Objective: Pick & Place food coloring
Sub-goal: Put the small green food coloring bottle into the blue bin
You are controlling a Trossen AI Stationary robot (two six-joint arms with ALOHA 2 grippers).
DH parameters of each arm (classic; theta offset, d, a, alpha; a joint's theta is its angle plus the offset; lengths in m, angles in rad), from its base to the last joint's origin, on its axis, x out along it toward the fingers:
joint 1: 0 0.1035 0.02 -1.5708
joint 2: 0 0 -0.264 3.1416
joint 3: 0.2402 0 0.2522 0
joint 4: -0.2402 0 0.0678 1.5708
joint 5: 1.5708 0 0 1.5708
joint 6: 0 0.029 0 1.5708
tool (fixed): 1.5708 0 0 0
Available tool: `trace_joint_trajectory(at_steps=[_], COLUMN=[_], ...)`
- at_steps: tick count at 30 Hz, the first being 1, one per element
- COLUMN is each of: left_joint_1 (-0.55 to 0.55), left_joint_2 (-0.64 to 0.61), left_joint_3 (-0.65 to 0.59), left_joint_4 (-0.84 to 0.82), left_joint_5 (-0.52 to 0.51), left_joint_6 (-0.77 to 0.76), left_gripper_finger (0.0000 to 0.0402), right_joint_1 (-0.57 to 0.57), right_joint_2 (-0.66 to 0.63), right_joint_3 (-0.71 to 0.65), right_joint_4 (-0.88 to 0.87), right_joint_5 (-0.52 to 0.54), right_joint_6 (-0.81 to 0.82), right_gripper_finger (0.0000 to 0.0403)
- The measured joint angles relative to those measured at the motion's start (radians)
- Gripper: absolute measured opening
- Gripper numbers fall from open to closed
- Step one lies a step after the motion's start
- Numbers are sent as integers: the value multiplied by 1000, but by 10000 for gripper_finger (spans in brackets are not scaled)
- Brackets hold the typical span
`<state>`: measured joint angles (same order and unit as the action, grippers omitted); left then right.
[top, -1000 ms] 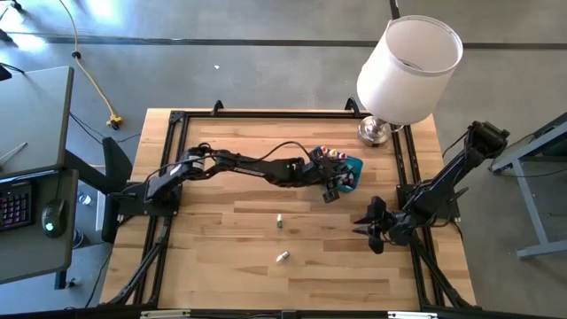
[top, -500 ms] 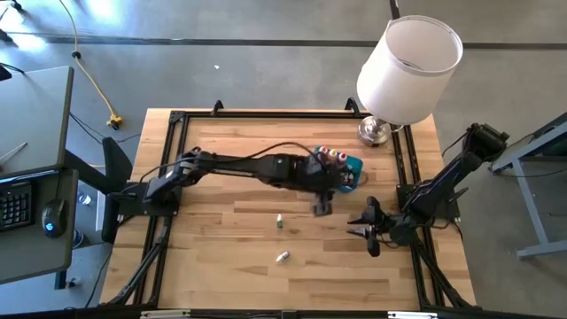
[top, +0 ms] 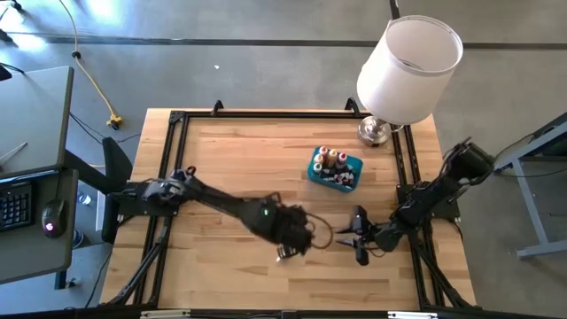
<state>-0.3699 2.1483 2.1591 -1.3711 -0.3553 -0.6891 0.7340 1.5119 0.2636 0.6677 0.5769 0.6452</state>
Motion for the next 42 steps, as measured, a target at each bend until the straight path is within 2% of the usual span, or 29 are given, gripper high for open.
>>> trace_joint_trajectory(at_steps=[5, 8, 11, 19, 24, 35, 42], left_joint_1=[3, 33, 57, 112, 124, 119, 113], left_joint_2=[2, 2, 3, 3, 8, 14, 42], left_joint_3=[-222, -354, -429, -445, -445, -446, -445], left_joint_4=[83, 216, 326, 345, 392, 364, 353], left_joint_5=[4, 41, 69, 52, 90, 107, 158], left_joint_6=[-269, -330, -334, -334, -341, -452, -506], left_gripper_finger=[140, 140, 140, 140, 140, 140, 140], right_joint_1=[-35, -46, -49, -59, -60, -60, -60], right_joint_2=[92, 131, 144, 145, 145, 144, 144], right_joint_3=[70, 107, 125, 125, 125, 125, 125], right_joint_4=[1, 0, -10, -47, -71, -132, -132], right_joint_5=[-92, -145, -160, -154, -153, -138, -138], right_joint_6=[-53, -92, -125, -124, -120, -71, -69], right_gripper_finger=[138, 138, 138, 138, 138, 138, 138])
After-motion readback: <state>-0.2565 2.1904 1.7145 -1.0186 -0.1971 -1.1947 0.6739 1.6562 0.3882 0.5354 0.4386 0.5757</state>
